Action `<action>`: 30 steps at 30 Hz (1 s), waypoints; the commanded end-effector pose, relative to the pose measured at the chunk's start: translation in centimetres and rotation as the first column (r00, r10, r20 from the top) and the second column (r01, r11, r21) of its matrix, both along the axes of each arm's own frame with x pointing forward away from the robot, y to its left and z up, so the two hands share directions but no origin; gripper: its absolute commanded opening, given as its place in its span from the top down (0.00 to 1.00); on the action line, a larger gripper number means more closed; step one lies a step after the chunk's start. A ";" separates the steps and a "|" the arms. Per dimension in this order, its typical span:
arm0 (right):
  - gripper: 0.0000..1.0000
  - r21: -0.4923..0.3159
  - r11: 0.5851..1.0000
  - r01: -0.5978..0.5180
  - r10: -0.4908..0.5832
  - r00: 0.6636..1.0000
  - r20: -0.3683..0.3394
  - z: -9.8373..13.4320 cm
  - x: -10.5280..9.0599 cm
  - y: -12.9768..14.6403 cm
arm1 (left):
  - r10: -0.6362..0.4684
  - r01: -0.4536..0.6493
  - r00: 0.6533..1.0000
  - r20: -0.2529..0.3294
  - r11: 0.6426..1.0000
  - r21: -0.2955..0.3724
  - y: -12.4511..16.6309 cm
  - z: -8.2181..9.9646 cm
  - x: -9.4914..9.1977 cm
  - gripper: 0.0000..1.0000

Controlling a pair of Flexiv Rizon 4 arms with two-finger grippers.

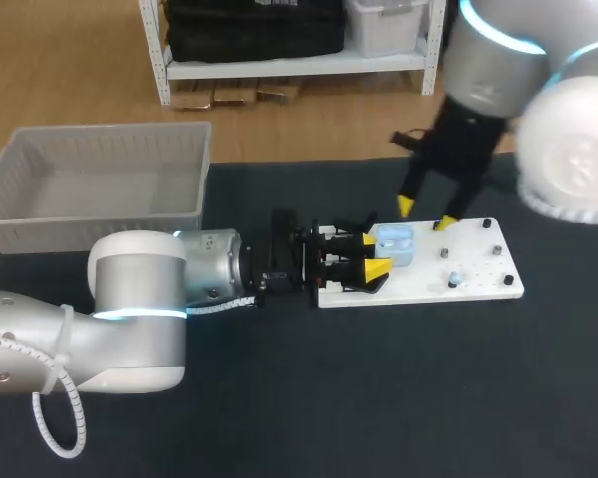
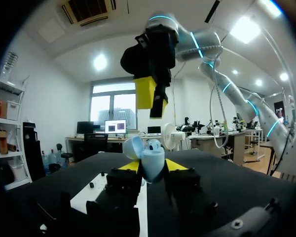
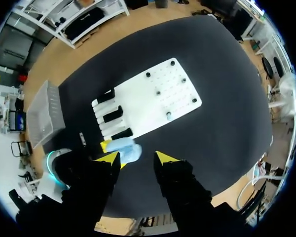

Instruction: Pick up each earbud case from the left stands, insert the matching earbuds, close the lid, and place the case in the box.

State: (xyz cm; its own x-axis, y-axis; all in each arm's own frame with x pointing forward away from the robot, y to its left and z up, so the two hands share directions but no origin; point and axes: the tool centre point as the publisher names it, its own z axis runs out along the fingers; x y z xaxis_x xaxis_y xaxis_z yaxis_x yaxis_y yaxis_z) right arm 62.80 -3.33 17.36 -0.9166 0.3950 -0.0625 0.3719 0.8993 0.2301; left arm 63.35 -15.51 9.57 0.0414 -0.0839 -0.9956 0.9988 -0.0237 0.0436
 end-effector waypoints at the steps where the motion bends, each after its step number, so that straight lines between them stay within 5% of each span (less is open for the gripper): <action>1: 0.56 0.055 0.998 -0.028 0.024 0.997 0.073 -0.8 -1.7 -3.3 | 0.003 -0.003 1.000 0.001 1.000 -0.001 0.0 0.0 -0.1 1.00; 7: 0.59 0.004 0.993 -0.117 0.115 0.982 0.153 -2.7 -2.6 -5.1 | 0.003 -0.003 1.000 0.001 1.000 -0.001 0.0 0.0 -0.1 1.00; 16: 0.59 0.012 0.986 -0.168 0.164 0.974 0.159 -5.3 -2.4 -6.4 | 0.003 -0.003 1.000 0.001 1.000 -0.001 0.0 0.0 -0.1 1.00; 30: 0.58 0.014 0.998 -0.058 0.056 0.990 0.127 -8.6 -1.2 -5.7 | 0.003 -0.003 1.000 0.001 1.000 -0.001 0.0 0.0 -0.1 1.00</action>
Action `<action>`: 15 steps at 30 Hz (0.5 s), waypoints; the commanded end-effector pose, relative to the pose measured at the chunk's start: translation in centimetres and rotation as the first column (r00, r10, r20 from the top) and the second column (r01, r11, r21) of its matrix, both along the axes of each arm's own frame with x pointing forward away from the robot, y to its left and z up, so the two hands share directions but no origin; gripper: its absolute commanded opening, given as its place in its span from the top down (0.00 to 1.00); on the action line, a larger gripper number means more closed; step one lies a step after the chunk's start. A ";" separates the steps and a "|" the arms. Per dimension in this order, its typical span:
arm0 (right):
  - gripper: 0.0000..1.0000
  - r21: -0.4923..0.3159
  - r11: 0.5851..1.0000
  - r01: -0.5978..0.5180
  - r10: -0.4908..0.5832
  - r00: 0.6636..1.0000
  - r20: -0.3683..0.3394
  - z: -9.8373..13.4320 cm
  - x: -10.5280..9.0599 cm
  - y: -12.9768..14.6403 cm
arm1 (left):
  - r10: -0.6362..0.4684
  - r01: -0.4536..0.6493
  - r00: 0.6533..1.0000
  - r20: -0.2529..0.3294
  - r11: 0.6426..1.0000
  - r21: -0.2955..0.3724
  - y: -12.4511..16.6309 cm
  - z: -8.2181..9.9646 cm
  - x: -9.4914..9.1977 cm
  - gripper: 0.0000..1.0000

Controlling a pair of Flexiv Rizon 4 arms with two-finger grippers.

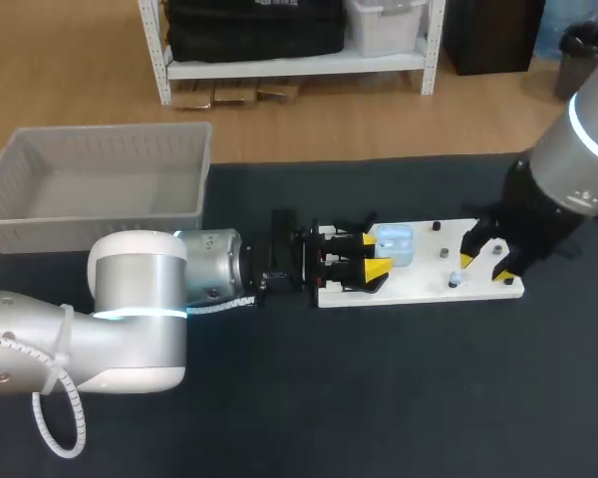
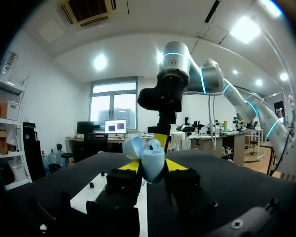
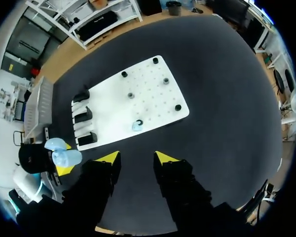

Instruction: Pick up each earbud case from the left stands, insert the matching earbuds, close the lid, and place the case in the box.

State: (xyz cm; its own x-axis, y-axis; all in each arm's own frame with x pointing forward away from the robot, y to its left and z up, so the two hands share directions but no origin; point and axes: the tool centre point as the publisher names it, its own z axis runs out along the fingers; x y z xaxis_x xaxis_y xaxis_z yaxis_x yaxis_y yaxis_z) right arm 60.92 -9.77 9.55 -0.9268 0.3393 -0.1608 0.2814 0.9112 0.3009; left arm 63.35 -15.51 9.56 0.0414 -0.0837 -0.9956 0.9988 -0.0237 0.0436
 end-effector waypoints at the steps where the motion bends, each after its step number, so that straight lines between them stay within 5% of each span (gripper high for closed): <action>1: 0.58 -0.016 1.000 0.015 -0.015 1.000 0.003 -0.9 0.8 0.7 | 0.003 -0.003 1.000 0.001 1.000 -0.001 0.0 0.0 -0.1 1.00; 15: 0.59 -0.024 0.999 0.048 -0.048 0.999 -0.001 -2.0 1.7 1.4 | 0.005 -0.005 1.000 -0.001 1.000 0.001 2.4 -0.7 -2.2 1.00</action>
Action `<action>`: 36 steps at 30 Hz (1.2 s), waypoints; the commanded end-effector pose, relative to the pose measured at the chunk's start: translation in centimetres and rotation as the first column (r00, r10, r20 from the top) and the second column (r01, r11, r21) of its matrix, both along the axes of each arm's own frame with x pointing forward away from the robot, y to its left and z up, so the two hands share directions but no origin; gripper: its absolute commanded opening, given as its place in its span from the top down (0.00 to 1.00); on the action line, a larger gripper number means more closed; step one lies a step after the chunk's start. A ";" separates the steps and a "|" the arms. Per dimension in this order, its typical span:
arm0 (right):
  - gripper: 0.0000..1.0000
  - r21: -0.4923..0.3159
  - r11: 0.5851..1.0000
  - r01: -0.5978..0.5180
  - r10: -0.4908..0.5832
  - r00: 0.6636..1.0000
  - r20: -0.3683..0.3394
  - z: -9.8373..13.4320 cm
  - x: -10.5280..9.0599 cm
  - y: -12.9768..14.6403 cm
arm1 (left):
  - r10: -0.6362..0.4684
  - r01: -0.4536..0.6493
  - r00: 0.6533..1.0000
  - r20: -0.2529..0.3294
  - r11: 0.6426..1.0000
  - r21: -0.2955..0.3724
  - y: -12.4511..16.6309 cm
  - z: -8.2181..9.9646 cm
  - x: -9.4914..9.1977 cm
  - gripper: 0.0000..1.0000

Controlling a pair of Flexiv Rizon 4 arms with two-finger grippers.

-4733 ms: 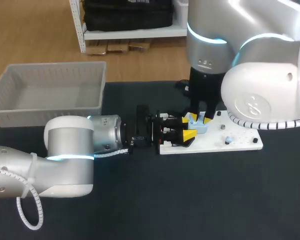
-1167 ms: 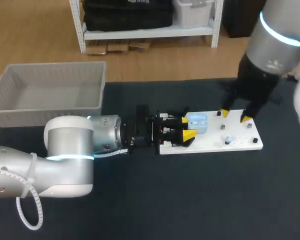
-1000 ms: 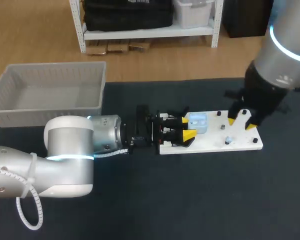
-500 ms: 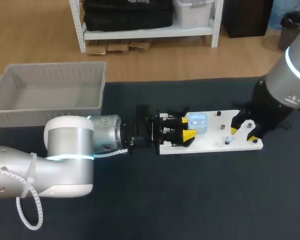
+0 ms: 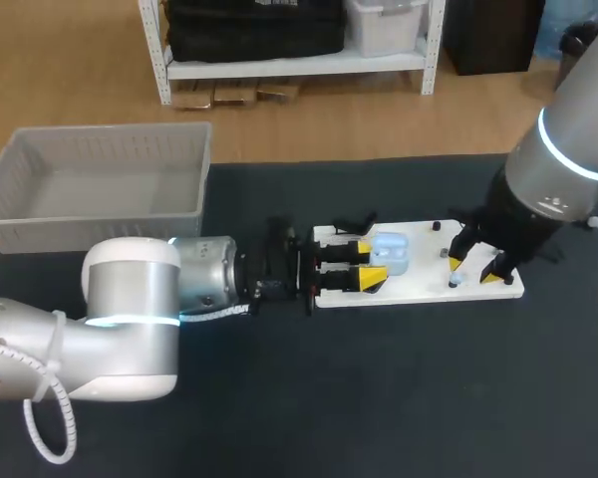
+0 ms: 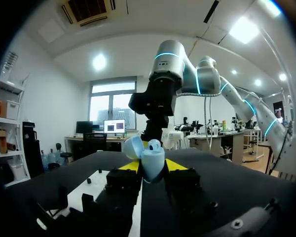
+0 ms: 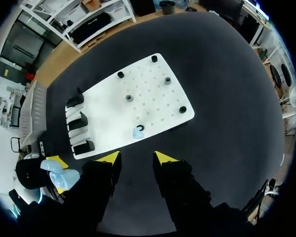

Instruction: Pick up each earbud case from the left stands, insert the matching earbuds, close the lid, and place the case in the box.

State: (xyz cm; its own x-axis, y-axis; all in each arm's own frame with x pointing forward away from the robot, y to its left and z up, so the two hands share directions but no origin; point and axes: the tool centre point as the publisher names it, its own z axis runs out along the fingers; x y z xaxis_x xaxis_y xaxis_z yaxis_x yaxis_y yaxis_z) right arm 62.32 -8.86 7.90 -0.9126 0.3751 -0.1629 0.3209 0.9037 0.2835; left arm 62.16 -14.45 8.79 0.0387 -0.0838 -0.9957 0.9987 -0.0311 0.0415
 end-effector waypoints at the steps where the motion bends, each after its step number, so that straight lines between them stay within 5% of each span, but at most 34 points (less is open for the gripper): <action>1: 0.59 -0.007 1.000 0.007 -0.007 1.000 0.004 -0.5 0.5 0.6 | 0.015 -0.015 1.000 0.002 1.000 0.001 1.6 0.1 -1.1 1.00; 36: 0.67 -0.108 0.990 0.095 -0.099 0.995 -0.034 -4.7 2.9 0.1 | 0.021 -0.021 1.000 0.013 1.000 0.000 2.5 0.3 -1.4 1.00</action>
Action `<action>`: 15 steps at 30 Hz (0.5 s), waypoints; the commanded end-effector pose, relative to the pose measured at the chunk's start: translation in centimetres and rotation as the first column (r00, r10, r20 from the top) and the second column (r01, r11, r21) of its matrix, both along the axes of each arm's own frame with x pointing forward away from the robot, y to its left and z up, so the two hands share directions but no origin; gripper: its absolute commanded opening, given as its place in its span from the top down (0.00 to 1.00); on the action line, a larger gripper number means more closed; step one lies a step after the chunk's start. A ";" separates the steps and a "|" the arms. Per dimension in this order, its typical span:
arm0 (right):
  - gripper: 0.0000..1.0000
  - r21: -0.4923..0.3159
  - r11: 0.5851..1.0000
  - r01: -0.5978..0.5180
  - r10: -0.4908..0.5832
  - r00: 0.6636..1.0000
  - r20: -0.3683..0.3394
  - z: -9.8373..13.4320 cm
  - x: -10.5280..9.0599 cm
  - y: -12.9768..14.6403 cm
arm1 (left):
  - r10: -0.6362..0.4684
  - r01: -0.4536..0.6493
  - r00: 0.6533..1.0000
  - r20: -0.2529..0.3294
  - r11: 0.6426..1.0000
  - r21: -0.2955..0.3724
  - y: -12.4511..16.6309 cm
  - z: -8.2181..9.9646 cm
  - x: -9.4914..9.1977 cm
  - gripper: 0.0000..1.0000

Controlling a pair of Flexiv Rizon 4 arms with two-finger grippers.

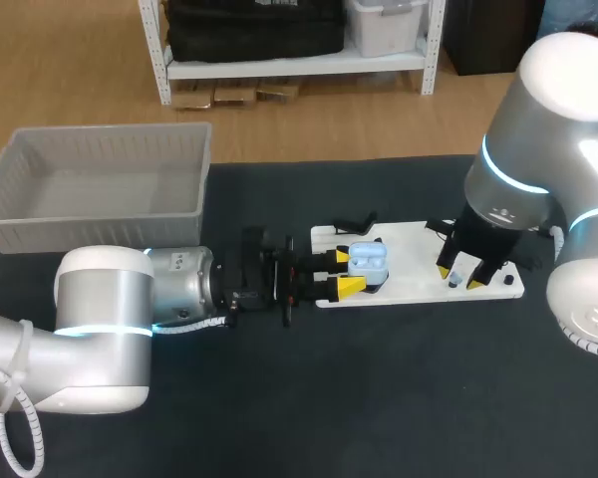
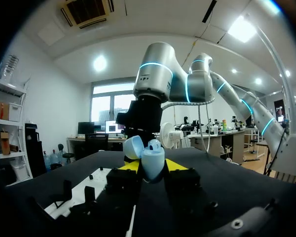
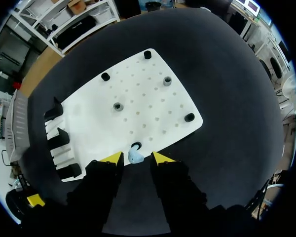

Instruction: Pick up each earbud case from the left stands, insert the matching earbuds, close the lid, and place the case in the box.

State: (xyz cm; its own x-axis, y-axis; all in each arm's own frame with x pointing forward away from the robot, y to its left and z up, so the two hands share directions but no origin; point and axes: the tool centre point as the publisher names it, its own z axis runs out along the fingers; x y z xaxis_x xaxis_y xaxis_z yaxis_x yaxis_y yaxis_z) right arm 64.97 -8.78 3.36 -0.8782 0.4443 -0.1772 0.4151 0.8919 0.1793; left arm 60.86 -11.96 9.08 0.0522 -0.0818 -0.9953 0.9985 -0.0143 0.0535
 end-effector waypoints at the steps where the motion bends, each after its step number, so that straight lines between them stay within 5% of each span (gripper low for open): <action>1: 0.67 -0.003 1.000 0.001 -0.001 1.000 -0.009 -0.3 0.3 -0.1 | 0.004 -0.004 1.000 0.001 1.000 -0.001 0.0 0.0 -0.1 1.00; 15: 0.73 -0.013 1.000 0.008 -0.008 1.000 -0.017 -0.7 0.6 -0.3 | 0.004 -0.004 1.000 0.001 1.000 -0.001 0.0 0.0 -0.1 1.00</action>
State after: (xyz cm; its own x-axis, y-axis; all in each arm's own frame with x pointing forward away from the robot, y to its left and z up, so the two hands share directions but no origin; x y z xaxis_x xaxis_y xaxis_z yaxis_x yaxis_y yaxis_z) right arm 65.36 -9.14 2.70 -0.8760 0.4504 -0.1724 0.4255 0.8901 0.1634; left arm 60.87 -11.98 9.08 0.0522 -0.0815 -0.9953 0.9985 -0.0140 0.0535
